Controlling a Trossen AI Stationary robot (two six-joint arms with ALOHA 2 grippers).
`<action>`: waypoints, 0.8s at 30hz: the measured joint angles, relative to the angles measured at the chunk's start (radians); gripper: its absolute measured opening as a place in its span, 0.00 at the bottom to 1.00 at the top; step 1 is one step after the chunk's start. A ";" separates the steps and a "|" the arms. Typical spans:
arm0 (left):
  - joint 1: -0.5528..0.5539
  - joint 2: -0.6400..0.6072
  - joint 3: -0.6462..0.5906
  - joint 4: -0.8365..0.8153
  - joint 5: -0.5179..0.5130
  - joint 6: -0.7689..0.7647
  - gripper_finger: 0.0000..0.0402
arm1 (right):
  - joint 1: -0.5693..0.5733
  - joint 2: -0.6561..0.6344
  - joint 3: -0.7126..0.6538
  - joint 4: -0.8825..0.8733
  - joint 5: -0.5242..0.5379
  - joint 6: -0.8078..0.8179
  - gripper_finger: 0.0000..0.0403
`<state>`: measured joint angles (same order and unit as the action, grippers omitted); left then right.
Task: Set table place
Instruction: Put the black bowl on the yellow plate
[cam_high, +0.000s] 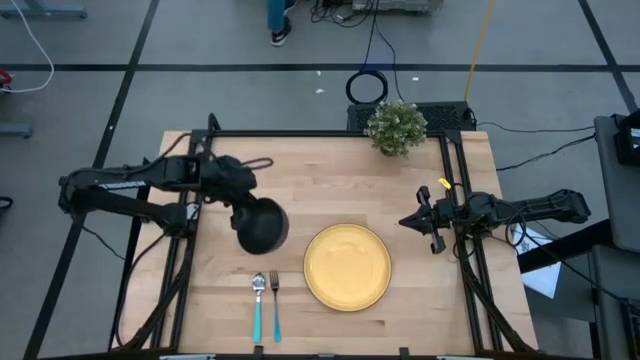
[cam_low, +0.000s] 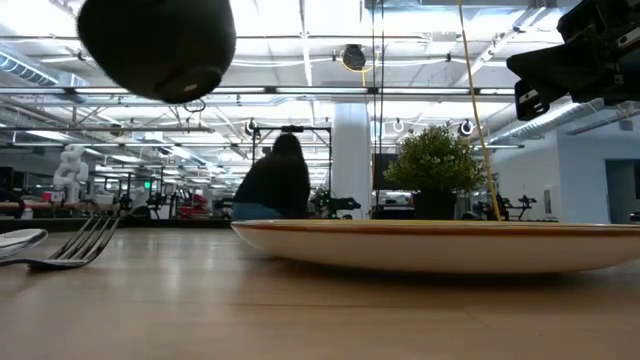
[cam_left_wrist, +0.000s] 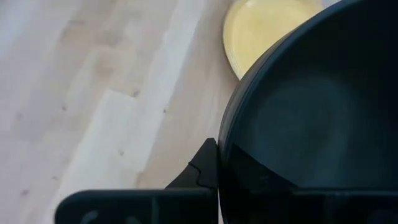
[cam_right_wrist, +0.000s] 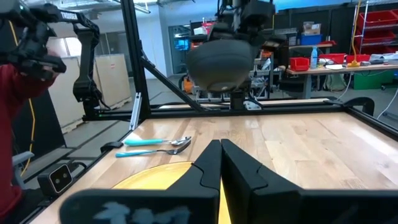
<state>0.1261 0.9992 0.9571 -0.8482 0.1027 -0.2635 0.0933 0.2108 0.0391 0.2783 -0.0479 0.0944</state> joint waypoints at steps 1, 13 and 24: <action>-0.007 -0.008 -0.018 0.017 -0.001 -0.013 0.01 | 0.000 0.000 0.000 0.000 0.000 0.000 0.00; -0.118 -0.077 -0.119 0.163 -0.122 -0.103 0.01 | 0.000 0.000 0.000 -0.007 0.000 0.000 0.00; -0.153 -0.071 -0.226 0.363 -0.122 -0.059 0.01 | 0.000 0.000 0.000 -0.008 0.000 -0.001 0.00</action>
<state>-0.0270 0.9284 0.7311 -0.4848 -0.0197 -0.3229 0.0936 0.2108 0.0391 0.2703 -0.0479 0.0937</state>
